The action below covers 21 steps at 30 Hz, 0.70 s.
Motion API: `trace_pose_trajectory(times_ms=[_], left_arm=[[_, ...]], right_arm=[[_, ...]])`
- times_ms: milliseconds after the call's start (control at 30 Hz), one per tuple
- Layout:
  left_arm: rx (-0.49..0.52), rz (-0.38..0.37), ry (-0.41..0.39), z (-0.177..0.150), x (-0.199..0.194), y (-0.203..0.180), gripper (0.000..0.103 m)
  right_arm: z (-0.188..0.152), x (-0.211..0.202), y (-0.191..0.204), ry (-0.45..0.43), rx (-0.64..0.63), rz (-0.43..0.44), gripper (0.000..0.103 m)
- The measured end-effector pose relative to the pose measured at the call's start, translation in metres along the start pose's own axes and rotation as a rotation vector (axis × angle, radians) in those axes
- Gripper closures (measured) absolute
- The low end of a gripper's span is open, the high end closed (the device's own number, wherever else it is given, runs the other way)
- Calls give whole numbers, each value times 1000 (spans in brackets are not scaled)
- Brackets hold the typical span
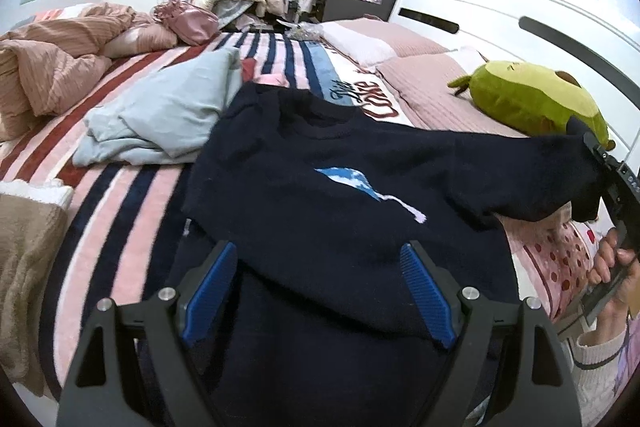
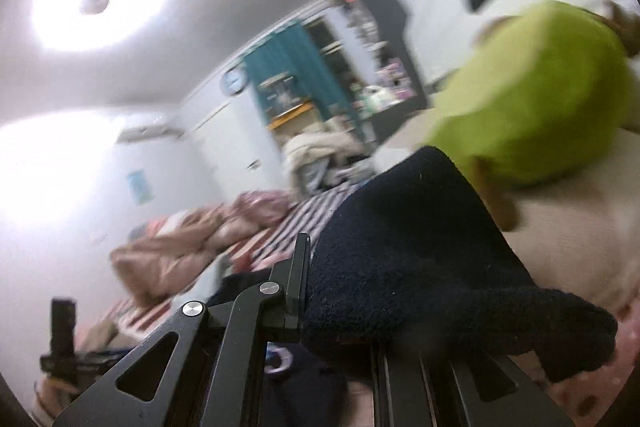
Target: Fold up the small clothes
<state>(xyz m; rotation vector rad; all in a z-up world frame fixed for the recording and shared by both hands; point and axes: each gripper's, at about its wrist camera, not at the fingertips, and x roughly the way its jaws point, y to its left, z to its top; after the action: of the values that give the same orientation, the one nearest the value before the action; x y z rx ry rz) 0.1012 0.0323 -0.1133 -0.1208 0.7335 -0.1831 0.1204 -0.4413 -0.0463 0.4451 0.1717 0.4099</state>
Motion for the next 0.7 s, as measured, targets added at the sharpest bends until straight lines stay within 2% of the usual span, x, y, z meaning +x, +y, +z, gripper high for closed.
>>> trace_pose_trajectory(times_ms=[100,200,267,300,400,500,533,600,667,700], left_arm=[[-11,10,-29,-2,-9,11,22],[-25,20,-54,-4,-18,21,22],[-38,26,-76,-7,-27,29,22],[-42,27,-82,-9,-30,32,22],[-62,28,-83,-15,-36,42,22],[-68,25,-91,-23,-40,50,22],[-69,25,-89,-25,-40,53,22],[-63,26,-85,-28,-40,59,22],[-59,27,-88,-30,-42,63,22],[-58,22,-92,-30,-42,65,22]], right_arm=[[-7,24,38,84,-65,94,99],[-28,54,76,200,-144,163,99],[-52,81,100,311,-182,204,99],[-62,92,107,362,-203,207,99],[-122,130,129,614,-297,161,98],[-167,151,113,774,-216,148,93],[-175,150,109,787,-200,142,93],[-177,141,105,786,-185,138,88],[-169,135,107,783,-181,137,61],[-164,128,109,774,-176,140,55]])
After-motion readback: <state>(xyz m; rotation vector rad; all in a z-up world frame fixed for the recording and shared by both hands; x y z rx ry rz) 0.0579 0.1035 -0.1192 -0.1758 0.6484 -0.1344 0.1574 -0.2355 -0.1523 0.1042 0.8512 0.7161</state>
